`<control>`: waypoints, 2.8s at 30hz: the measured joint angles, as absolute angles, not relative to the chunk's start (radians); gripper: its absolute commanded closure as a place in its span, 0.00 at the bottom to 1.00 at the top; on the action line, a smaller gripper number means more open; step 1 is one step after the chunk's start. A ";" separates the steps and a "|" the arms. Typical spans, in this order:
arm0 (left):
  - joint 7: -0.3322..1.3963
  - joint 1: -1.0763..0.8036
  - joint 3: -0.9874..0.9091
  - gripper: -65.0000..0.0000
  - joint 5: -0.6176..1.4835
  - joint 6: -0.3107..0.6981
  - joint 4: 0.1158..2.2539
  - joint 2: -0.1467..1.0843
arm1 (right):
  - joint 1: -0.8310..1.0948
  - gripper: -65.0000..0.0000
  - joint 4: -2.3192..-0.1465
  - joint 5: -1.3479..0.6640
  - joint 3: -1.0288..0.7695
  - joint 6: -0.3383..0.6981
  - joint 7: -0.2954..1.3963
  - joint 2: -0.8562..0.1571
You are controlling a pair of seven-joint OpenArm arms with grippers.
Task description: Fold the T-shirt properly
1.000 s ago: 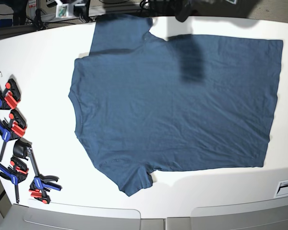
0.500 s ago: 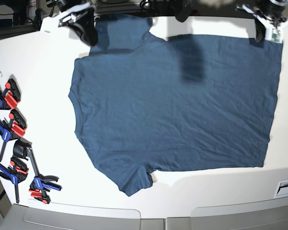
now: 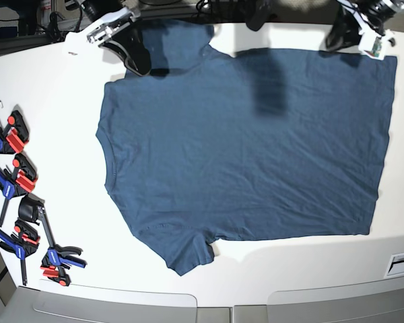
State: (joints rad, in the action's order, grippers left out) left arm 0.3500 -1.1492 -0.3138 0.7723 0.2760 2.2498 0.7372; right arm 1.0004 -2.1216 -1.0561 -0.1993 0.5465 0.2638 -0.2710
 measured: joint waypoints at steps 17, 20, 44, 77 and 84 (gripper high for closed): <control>0.514 -1.148 -0.581 1.00 0.822 0.600 2.250 0.725 | 0.942 1.00 -2.122 -1.060 -0.474 0.550 0.335 -0.244; 0.406 -1.144 -0.590 1.00 0.714 0.595 2.250 0.645 | 0.939 1.00 -2.122 -1.055 -0.474 0.551 0.351 -0.234; 0.607 -0.955 -0.589 0.92 0.616 0.596 2.249 0.490 | 0.828 0.56 -2.120 -0.515 -0.481 0.418 0.410 -0.114; 0.600 -0.850 -0.589 0.74 0.676 0.589 1.954 0.485 | 0.525 0.56 -1.573 -0.712 -0.511 0.494 0.509 -0.244; 0.599 -0.850 -0.589 0.74 0.676 0.589 1.954 0.485 | 0.508 0.56 -1.571 -0.716 -0.511 0.493 0.518 -0.244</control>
State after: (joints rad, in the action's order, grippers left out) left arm 0.5991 -0.8501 -0.5892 0.6758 0.5888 1.9545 0.4847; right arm 0.5076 -1.5715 -0.7158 -0.5106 0.4931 0.5179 -0.2443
